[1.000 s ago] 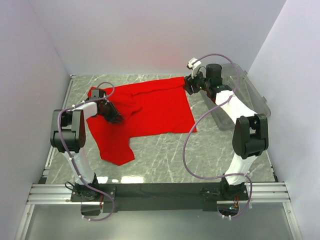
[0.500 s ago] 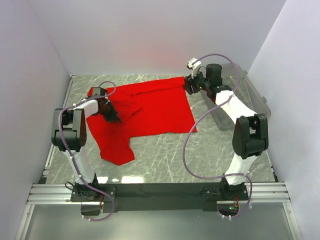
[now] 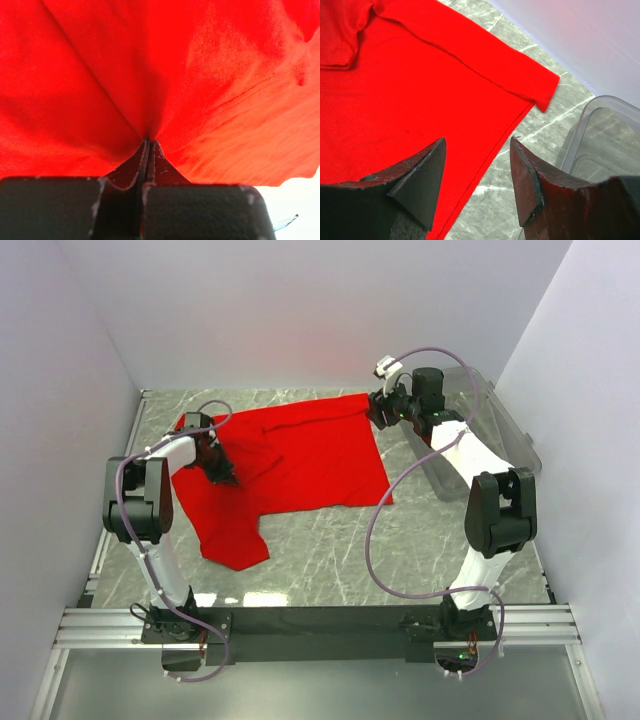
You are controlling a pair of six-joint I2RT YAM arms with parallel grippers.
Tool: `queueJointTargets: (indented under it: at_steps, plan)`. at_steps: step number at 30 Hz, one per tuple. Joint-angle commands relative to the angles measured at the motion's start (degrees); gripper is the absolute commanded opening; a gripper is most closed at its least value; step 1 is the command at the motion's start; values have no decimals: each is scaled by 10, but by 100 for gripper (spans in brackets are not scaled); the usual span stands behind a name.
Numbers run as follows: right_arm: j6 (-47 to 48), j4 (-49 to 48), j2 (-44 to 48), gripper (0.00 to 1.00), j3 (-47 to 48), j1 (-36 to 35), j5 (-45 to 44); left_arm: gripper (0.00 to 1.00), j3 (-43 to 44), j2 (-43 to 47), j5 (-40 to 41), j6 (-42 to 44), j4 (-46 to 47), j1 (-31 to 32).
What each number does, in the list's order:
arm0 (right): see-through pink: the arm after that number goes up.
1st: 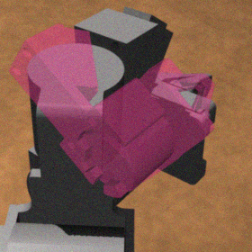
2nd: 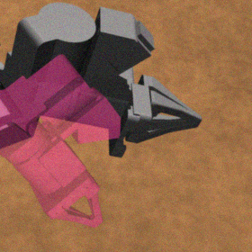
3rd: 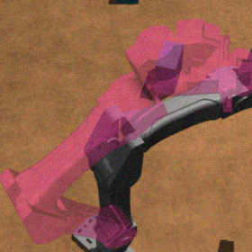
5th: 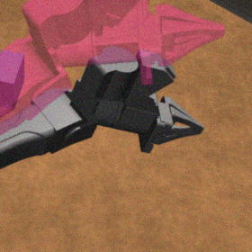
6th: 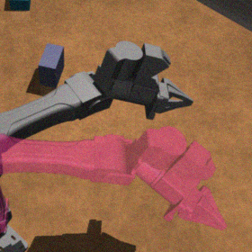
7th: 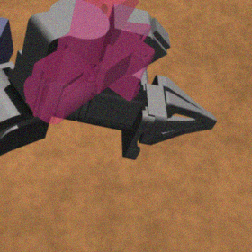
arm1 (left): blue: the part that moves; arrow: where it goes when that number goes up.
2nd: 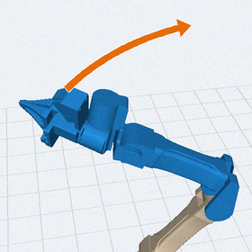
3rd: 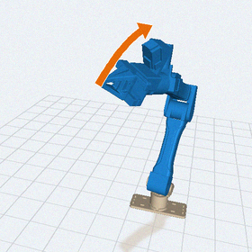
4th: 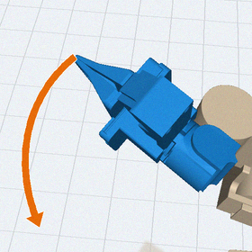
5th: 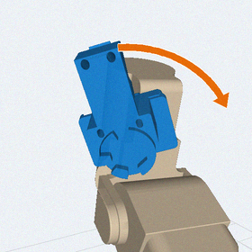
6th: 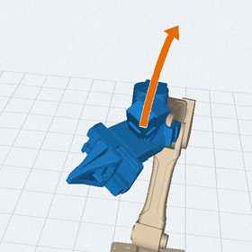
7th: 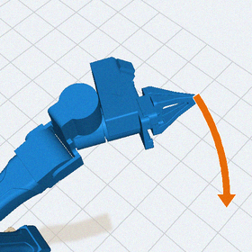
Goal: Fold and stack the t-shirts
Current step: Fold the tshirt
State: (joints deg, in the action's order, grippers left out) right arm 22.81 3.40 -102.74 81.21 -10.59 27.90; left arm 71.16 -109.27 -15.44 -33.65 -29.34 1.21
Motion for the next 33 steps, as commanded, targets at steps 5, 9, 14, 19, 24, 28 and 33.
queueJointTargets:
  at_steps: [5,9,14,19,24,28,33]
  plan:
    - [0,-22,36,61,-2,6,3,1,-6,51,9,17,-12,-11]
    - [-1,-21,33,61,2,5,4,2,1,55,9,23,-16,-11]
    - [0,-19,35,61,2,5,2,17,9,64,12,28,-19,-12]
    - [3,-19,37,61,-1,5,0,56,20,122,36,32,-2,-39]
    - [0,-18,34,61,4,6,4,55,33,143,33,-40,80,-117]
    - [-1,-20,33,61,8,7,4,54,77,68,29,-81,118,-159]
    - [0,-20,40,61,1,5,1,49,178,-35,49,-86,131,-183]
